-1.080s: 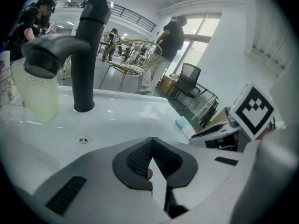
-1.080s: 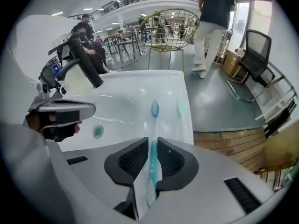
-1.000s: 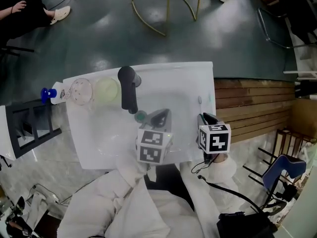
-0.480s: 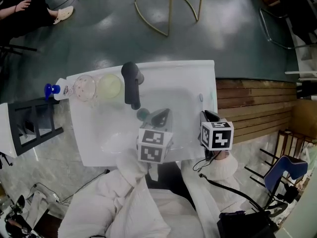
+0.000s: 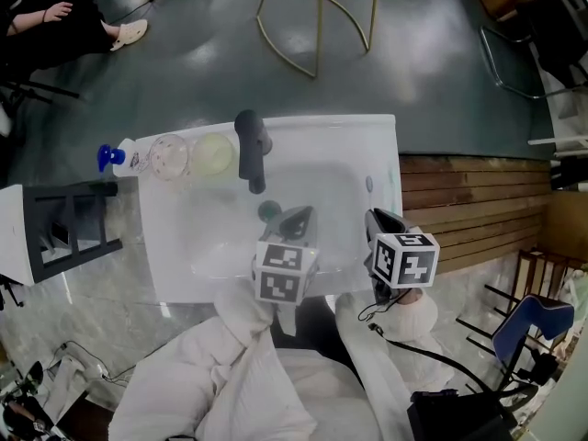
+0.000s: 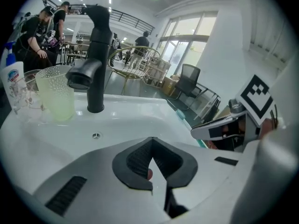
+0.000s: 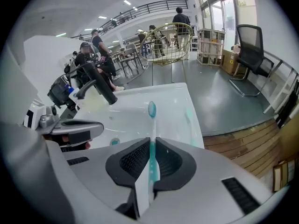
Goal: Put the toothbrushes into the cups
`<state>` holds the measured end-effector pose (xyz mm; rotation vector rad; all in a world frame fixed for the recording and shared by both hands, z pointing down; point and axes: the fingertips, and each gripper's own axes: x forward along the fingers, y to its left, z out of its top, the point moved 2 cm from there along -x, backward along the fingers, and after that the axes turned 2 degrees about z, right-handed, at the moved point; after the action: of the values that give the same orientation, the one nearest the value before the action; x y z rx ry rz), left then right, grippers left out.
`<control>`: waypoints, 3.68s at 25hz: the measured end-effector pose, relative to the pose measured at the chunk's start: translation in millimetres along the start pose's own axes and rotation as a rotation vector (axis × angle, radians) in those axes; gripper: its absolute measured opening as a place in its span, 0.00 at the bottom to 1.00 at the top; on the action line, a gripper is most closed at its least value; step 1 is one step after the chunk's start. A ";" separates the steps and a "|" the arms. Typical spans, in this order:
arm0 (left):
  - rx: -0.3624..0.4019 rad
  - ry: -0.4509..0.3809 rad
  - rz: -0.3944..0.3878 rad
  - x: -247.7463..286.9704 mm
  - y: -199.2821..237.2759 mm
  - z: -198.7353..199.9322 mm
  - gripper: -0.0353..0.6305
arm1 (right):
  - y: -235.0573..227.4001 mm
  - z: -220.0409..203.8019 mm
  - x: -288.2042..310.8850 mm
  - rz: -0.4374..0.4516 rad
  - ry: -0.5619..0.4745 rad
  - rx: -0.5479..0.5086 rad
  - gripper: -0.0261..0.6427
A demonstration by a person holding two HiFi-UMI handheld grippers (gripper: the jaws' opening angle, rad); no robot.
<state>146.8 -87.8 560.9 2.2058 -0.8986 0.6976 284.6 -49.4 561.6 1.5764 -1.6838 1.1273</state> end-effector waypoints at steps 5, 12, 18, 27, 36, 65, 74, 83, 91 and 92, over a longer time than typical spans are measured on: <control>0.004 -0.027 0.027 -16.3 3.3 -2.4 0.05 | 14.9 1.7 -9.8 0.037 -0.043 -0.008 0.11; -0.042 -0.077 0.085 -50.2 16.7 -7.6 0.05 | 38.9 4.3 -33.8 0.078 -0.096 -0.032 0.11; -0.066 -0.142 0.139 -76.3 27.6 -3.7 0.05 | 64.4 12.6 -44.2 0.124 -0.135 -0.083 0.11; -0.140 -0.235 0.242 -114.0 56.8 -4.3 0.05 | 109.5 28.3 -51.7 0.217 -0.177 -0.164 0.11; -0.198 -0.293 0.336 -155.3 90.1 -7.4 0.05 | 178.4 43.2 -47.5 0.334 -0.194 -0.285 0.11; -0.309 -0.433 0.517 -238.3 206.2 22.0 0.05 | 334.8 106.3 -16.6 0.530 -0.199 -0.484 0.11; -0.262 -0.428 0.480 -233.9 230.2 46.4 0.05 | 340.9 136.0 -0.9 0.497 -0.230 -0.427 0.11; -0.152 -0.416 0.360 -216.2 247.9 99.9 0.05 | 339.9 182.2 16.4 0.418 -0.315 -0.326 0.11; -0.066 -0.391 0.219 -180.0 245.8 135.1 0.05 | 325.4 212.7 31.7 0.344 -0.436 -0.212 0.11; -0.064 -0.391 0.202 -175.8 246.2 139.6 0.05 | 323.5 214.6 34.1 0.331 -0.442 -0.205 0.11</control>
<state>-115.7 -255.1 442.0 2.2523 -1.3339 0.3206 -7.3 -267.5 423.1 1.5265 -2.3377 0.7498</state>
